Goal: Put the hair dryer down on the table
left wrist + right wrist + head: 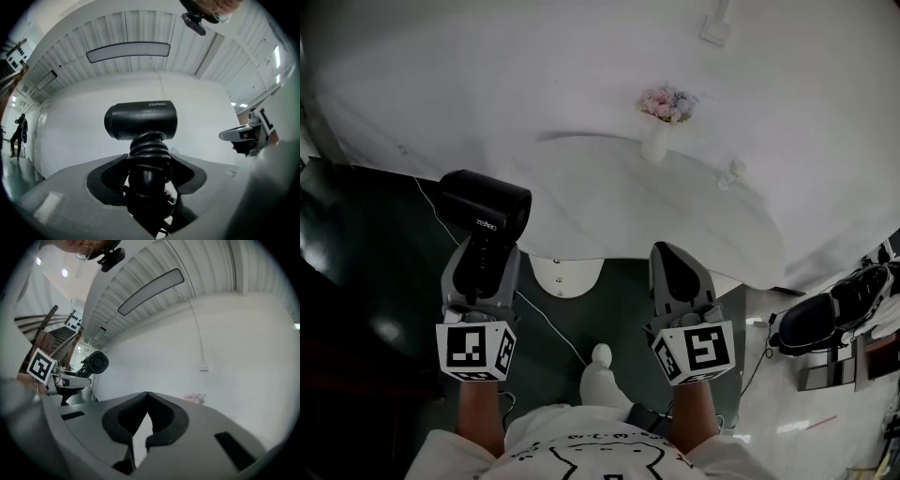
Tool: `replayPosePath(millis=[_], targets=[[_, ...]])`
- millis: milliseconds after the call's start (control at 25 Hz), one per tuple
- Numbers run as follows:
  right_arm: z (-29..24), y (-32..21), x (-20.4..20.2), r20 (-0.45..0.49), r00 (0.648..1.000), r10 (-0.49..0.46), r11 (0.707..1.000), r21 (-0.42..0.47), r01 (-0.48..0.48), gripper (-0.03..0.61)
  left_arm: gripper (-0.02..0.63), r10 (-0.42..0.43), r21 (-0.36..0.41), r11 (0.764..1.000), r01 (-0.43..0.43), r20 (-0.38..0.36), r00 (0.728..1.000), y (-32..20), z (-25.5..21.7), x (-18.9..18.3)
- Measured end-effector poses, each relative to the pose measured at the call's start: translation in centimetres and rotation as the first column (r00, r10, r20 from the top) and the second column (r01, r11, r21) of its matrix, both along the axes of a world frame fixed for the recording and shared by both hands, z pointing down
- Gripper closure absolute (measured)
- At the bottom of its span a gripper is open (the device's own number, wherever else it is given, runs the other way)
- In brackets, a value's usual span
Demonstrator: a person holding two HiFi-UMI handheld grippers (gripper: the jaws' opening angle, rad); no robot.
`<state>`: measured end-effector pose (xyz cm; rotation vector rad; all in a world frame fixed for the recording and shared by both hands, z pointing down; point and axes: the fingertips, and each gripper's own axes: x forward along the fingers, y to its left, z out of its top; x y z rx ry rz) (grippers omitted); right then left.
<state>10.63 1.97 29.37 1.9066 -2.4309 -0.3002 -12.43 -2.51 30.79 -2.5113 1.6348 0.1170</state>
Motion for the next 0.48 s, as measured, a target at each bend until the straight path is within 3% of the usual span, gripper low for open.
replayPosePath(millis=[480], targets=[[-1.0, -15.7, 7.5, 0.033, 0.997, -0.071, 0.997, -0.025, 0.072, 0.577, 0.354, -0.097, -0.038, 0.995, 0.098, 0.016, 0.995, -14.1, -1.1, 5.9]])
